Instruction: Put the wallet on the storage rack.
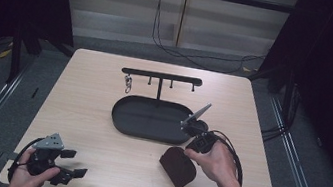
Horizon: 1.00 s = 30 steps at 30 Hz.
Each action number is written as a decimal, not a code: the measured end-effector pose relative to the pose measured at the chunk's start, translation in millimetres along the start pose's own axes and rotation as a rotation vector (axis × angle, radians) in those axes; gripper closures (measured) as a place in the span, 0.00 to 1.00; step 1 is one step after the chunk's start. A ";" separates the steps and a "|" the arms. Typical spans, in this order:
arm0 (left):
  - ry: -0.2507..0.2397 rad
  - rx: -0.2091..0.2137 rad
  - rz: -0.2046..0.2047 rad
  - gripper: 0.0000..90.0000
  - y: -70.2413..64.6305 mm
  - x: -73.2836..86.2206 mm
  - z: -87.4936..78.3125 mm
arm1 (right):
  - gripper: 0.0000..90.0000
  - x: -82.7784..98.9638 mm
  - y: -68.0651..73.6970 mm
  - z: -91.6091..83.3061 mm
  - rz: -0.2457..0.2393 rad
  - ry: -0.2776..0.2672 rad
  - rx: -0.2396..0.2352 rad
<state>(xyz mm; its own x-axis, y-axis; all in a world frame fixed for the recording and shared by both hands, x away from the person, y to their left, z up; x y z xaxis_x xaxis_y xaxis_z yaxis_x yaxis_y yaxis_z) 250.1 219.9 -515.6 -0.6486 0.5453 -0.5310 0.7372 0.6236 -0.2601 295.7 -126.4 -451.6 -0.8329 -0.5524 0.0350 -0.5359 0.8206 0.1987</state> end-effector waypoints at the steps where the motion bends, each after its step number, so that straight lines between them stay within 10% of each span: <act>1: 0.001 -0.003 0.002 0.20 0.0 0.2 0.3 | 0.92 0.2 -0.3 -2.3 0.000 0.000 0.005; 30: 0.005 -0.004 0.009 0.21 -0.5 0.3 0.3 | 0.94 0.7 -39.4 -58.4 0.095 -0.033 0.082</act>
<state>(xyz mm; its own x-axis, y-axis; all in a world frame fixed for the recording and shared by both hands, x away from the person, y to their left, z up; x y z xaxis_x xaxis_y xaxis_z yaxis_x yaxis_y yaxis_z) 249.6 219.6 -515.9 -0.6427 0.5540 -0.5292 0.7424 0.6208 -0.2518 324.3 -167.7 -402.1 -0.8837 -0.4678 0.0174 -0.4630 0.8789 0.1149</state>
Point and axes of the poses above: each handheld gripper's, and its own axes: z roughly forward along the jaws, x roughly out of its underside, y roughly to its left, the point moved 7 cm from there along z, roughly forward along the jaws, and after that the axes turned 12 degrees about y, right-handed, at the moved point
